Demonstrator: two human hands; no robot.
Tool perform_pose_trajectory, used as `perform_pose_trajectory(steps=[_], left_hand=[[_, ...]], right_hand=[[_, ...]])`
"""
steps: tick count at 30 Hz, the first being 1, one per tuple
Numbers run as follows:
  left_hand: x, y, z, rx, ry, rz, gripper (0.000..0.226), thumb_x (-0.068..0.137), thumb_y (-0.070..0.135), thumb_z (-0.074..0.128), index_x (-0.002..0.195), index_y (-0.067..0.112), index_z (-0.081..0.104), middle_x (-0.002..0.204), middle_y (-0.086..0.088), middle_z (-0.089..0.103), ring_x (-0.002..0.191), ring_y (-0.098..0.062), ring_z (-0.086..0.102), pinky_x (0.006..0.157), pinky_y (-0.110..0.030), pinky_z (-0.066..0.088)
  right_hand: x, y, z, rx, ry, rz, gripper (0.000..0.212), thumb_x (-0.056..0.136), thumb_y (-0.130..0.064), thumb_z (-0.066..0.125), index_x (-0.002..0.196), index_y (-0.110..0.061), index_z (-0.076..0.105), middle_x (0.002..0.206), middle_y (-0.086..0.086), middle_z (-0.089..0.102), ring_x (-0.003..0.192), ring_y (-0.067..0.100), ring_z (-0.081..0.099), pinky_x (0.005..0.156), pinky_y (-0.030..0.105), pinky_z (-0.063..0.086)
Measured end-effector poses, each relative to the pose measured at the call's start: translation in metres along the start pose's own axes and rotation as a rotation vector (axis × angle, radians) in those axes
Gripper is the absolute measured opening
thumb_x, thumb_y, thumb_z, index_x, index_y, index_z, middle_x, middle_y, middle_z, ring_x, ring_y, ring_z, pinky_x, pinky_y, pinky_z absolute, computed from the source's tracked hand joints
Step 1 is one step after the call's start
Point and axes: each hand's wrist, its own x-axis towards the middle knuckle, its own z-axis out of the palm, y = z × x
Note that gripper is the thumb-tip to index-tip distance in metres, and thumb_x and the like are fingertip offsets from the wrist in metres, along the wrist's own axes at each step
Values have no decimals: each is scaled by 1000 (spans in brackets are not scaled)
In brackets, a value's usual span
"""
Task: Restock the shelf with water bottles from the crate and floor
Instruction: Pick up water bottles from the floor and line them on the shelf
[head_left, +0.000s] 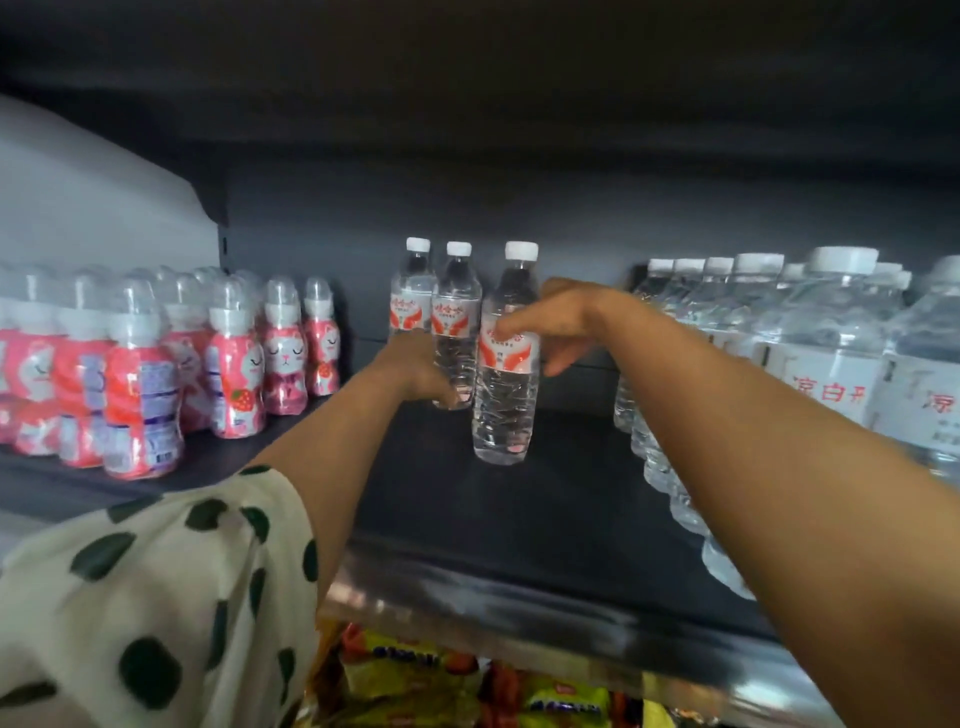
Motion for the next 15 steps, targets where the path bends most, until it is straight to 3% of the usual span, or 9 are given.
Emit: perform_pose_trajectory(steps=[5,15], left_hand=[[21,-7,5,53,65,-85,66,71,20,83,126,2,52,127,-14,56,116,-31,55,88,-33,47],[59,-6,28,54,113,-51,55,79,16,77,126,4,51,122,-13,58,115,-30,54,92,-32,44]], right_hand=[[3,1,9,81,-22,25,38,79,-3,72,115,-1,60,108,19,65,87,35,69,71,40,60],[55,13,10,116,53,31,41,77,-1,74,115,1,59,108,22,65,80,39,70,69,42,61]])
